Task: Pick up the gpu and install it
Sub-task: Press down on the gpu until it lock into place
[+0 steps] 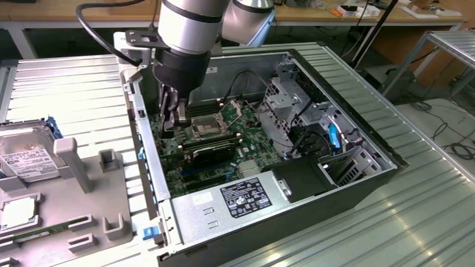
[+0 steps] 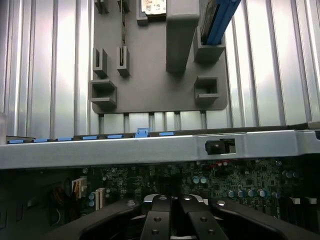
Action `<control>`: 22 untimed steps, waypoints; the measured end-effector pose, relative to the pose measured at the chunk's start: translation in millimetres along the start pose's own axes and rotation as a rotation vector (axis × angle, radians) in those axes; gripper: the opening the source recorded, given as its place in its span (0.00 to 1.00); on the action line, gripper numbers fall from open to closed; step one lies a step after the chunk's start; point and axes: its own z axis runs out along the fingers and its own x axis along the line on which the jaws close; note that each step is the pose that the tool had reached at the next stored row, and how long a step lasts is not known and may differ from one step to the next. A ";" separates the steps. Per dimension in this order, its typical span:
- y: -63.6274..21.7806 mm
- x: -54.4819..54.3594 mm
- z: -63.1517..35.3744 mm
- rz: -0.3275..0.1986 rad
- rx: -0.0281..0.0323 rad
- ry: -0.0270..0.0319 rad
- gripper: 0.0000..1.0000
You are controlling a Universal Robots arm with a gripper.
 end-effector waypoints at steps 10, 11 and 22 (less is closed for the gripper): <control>6.1 -0.2 2.6 0.001 0.0002 0.0007 0.11; 6.0 -0.3 4.0 0.001 0.0012 0.0006 0.11; 10.1 -0.5 11.6 0.016 0.0039 -0.0042 0.11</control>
